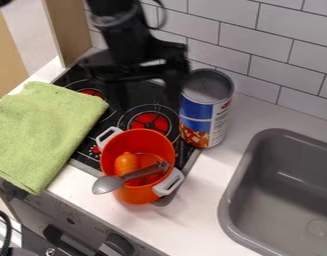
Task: Move the can to the left side burner
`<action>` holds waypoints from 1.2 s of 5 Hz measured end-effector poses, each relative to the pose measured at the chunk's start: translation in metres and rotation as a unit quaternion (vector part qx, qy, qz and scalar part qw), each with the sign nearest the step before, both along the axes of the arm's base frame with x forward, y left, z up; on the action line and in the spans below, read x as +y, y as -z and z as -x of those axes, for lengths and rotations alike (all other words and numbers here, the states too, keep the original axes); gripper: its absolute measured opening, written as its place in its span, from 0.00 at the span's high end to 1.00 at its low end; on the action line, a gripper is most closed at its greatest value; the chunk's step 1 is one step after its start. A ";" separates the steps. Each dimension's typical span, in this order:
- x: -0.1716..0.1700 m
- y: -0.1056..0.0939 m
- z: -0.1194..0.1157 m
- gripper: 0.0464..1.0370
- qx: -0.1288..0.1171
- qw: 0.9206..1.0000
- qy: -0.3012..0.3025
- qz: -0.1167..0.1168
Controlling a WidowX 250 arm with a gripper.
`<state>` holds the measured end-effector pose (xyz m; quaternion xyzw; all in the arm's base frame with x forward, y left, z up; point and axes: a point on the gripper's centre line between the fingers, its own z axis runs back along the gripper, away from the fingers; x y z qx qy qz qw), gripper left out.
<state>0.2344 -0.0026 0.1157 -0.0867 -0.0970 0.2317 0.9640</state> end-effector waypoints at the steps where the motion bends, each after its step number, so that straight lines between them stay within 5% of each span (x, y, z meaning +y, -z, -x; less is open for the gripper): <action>1: -0.035 0.017 -0.011 0.04 0.004 0.999 -0.039 0.006; 3: -0.074 0.046 -0.036 0.04 0.000 0.993 -0.121 -0.018; 5: -0.066 0.051 -0.060 0.04 -0.029 0.973 -0.227 -0.023; 6: -0.067 0.066 -0.068 0.04 0.008 0.967 -0.253 -0.033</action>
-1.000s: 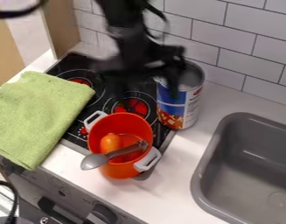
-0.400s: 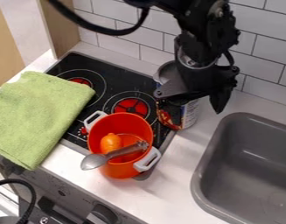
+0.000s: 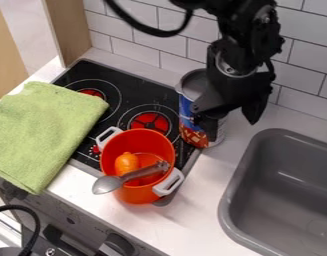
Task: Move the can to the left side burner
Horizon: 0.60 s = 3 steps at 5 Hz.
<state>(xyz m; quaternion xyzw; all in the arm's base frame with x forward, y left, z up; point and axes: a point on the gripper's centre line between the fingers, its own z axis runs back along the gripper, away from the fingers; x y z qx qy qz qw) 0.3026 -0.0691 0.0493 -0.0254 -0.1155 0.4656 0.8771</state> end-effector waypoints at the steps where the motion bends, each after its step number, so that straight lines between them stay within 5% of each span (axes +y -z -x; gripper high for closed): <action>1: 0.004 0.006 -0.003 0.04 0.015 0.999 -0.038 -0.010; 2: 0.011 0.003 -0.008 0.04 0.024 0.997 -0.072 0.000; 3: 0.026 0.004 -0.010 0.04 0.016 0.996 -0.087 -0.016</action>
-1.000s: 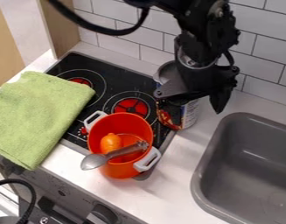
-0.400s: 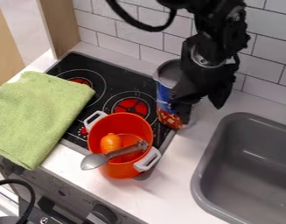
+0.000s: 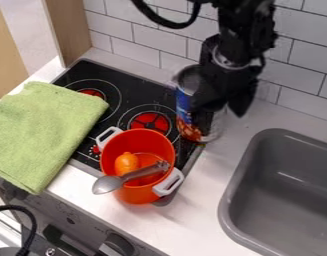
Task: Move the can to the left side burner
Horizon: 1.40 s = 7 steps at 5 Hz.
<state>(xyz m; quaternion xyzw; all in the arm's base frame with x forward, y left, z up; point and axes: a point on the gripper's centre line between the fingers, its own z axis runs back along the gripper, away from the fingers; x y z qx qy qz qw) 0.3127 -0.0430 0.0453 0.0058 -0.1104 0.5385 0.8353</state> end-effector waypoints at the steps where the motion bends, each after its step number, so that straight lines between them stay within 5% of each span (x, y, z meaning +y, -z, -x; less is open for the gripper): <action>1: 0.013 0.003 0.001 0.04 0.000 1.000 -0.010 -0.006; 7: 0.122 0.001 -0.001 0.04 -0.033 0.999 -0.035 0.003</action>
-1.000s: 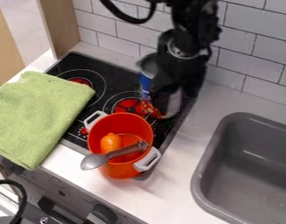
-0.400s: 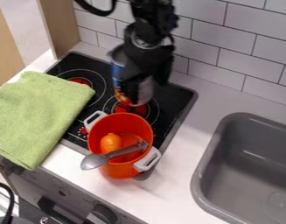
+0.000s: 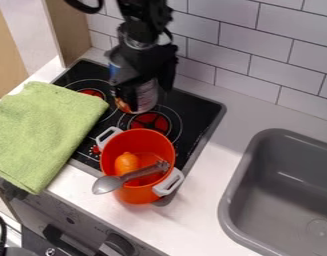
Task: Move the can to the left side burner
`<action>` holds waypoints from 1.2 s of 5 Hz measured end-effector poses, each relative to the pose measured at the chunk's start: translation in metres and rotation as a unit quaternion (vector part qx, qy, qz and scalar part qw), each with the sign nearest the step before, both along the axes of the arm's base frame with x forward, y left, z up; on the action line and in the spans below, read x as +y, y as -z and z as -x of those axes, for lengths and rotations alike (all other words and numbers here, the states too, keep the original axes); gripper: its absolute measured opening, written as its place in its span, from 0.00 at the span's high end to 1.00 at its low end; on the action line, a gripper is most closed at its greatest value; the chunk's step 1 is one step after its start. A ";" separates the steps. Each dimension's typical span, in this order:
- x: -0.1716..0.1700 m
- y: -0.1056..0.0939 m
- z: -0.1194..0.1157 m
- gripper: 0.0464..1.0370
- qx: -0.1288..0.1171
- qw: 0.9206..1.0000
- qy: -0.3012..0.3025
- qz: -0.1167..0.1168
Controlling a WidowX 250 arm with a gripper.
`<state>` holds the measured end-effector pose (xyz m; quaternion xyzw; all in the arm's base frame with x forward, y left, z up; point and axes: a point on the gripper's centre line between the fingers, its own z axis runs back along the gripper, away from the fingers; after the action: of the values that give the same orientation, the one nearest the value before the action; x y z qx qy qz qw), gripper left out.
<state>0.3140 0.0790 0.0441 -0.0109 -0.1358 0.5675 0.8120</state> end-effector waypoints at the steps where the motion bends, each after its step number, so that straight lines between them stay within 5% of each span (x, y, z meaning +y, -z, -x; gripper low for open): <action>1: 0.022 -0.006 0.005 0.04 -0.010 1.000 -0.003 0.005; 4: 0.069 -0.017 -0.008 0.04 -0.036 0.999 -0.025 -0.003; 6: 0.065 -0.018 0.000 0.04 -0.038 0.999 0.016 -0.004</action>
<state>0.3137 0.1442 0.0623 -0.0313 -0.1681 0.5534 0.8152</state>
